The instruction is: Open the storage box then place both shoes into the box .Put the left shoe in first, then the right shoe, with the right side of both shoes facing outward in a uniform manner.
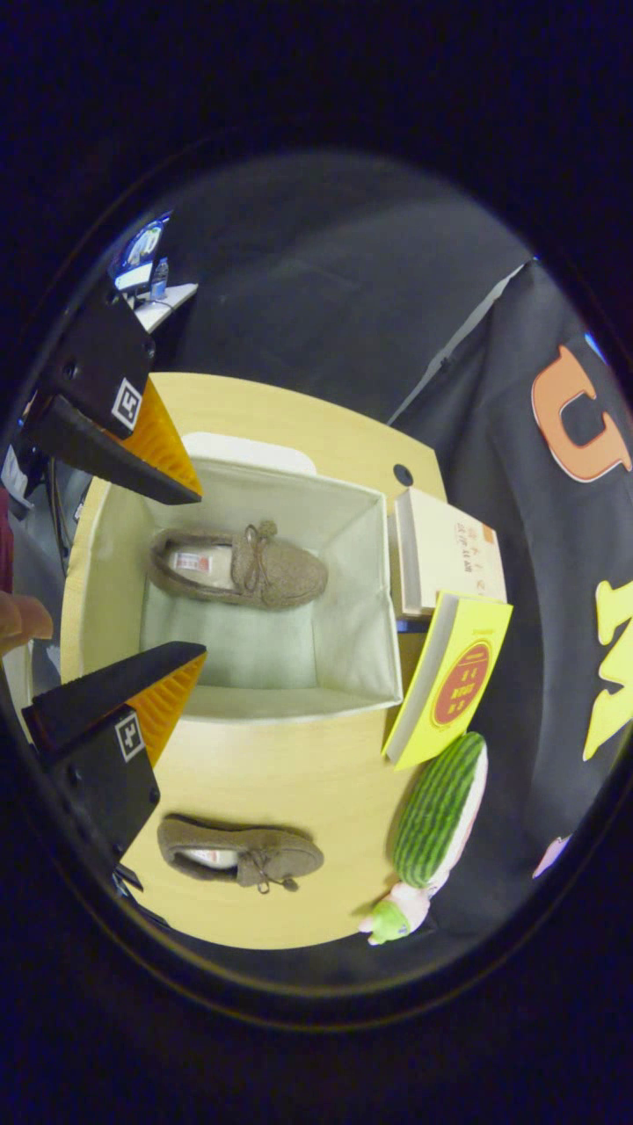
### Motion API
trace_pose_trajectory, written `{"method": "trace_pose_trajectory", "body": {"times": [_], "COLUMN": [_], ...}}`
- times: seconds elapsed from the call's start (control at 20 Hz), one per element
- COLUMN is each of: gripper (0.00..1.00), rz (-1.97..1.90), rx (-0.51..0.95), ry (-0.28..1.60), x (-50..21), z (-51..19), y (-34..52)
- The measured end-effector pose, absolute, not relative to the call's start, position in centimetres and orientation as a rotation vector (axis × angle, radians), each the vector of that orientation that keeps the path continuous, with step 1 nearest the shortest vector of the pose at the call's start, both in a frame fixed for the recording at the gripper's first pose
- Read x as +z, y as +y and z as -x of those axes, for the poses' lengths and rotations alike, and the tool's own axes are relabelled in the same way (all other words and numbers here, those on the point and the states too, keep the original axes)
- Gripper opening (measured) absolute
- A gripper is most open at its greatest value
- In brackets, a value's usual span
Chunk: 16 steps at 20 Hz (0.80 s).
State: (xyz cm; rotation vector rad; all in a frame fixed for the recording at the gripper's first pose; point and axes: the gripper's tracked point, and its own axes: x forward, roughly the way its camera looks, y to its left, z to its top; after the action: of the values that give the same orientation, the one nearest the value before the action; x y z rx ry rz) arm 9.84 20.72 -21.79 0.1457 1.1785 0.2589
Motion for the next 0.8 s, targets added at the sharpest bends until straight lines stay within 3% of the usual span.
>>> {"method": "trace_pose_trajectory", "body": {"times": [0.35, 0.8], "gripper": [1.00, 1.00], "rz": [-0.121, -0.097], "rx": [0.283, 0.122], "ry": [1.159, 1.207], "x": [-19.5, -24.1], "z": [-9.4, -10.9], "y": [11.4, -4.6]}}
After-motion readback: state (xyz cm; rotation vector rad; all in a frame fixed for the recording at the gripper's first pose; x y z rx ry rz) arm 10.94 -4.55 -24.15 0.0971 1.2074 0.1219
